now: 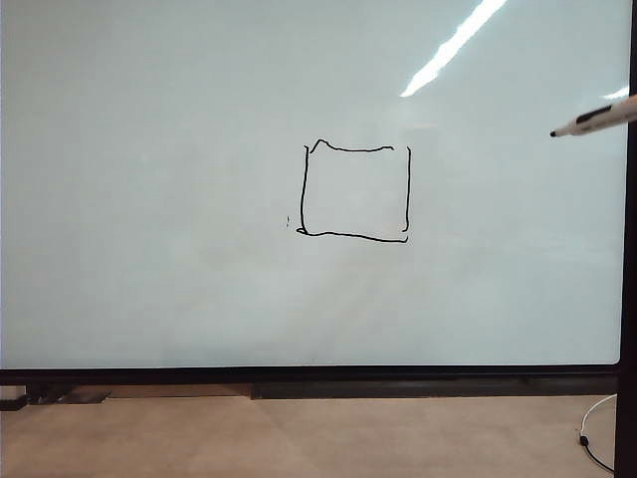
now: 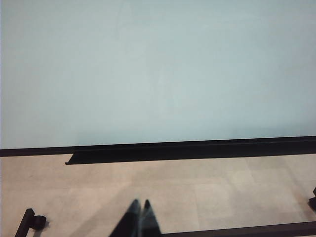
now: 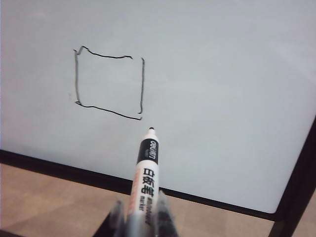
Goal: Pick up the pen on the shelf to the right of the whiteboard and draw a rectangle.
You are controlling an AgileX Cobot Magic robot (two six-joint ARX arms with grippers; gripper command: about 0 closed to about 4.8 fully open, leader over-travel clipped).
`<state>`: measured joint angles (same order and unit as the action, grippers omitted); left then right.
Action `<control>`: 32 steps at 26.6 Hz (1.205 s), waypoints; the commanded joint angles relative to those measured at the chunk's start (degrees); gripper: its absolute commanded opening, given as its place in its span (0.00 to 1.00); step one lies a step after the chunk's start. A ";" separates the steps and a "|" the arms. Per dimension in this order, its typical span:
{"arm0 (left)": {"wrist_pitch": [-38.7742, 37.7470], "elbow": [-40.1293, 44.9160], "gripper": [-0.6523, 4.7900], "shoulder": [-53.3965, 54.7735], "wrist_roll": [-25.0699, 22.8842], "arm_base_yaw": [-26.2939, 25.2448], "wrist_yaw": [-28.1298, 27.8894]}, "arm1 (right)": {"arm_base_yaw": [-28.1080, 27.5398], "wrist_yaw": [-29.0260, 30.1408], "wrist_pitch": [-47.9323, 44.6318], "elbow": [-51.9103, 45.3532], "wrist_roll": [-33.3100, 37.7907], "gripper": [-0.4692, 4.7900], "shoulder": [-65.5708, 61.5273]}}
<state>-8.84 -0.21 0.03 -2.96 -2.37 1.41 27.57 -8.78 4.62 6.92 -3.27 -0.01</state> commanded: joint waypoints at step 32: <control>0.33 -0.22 0.11 -0.02 -0.02 0.02 0.09 | -30.45 14.58 -9.22 -6.88 -2.12 0.08 -0.04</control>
<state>-8.84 -0.21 0.03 -2.96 -2.37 1.41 -2.55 6.96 -3.57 0.43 -5.63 -0.03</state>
